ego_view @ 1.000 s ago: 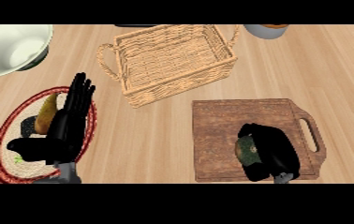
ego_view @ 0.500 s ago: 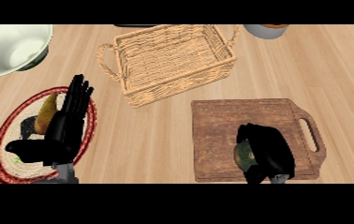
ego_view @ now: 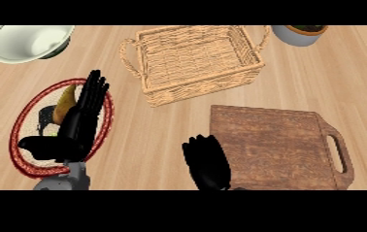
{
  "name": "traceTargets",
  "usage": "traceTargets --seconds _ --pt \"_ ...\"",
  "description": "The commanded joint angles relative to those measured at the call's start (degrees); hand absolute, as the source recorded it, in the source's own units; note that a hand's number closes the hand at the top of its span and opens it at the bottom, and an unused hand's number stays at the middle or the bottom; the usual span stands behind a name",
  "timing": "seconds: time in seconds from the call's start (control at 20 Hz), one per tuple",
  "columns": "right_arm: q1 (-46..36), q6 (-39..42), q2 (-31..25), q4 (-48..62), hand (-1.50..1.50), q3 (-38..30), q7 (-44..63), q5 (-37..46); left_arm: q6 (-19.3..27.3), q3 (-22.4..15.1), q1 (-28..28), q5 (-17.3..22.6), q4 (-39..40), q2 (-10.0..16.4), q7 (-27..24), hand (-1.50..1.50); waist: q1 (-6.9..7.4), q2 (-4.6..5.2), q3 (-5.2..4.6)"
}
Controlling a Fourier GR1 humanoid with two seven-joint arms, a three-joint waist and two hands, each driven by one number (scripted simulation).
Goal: Pick the squash from the cutting board and place it in the basket
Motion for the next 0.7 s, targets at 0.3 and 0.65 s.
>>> traceTargets --seconds 0.3,0.65 --pt "-9.9 -23.1 2.0 -1.2 1.50 15.4 9.8 -17.2 2.1 -1.9 -0.9 -2.5 1.8 -2.0 0.1 0.00 -0.35 0.01 0.51" --pt "-22.1 -35.2 2.1 -11.0 1.50 20.3 20.9 -22.2 1.4 -0.1 -0.7 -1.3 0.5 -0.4 1.2 0.00 -1.59 -0.68 0.31"
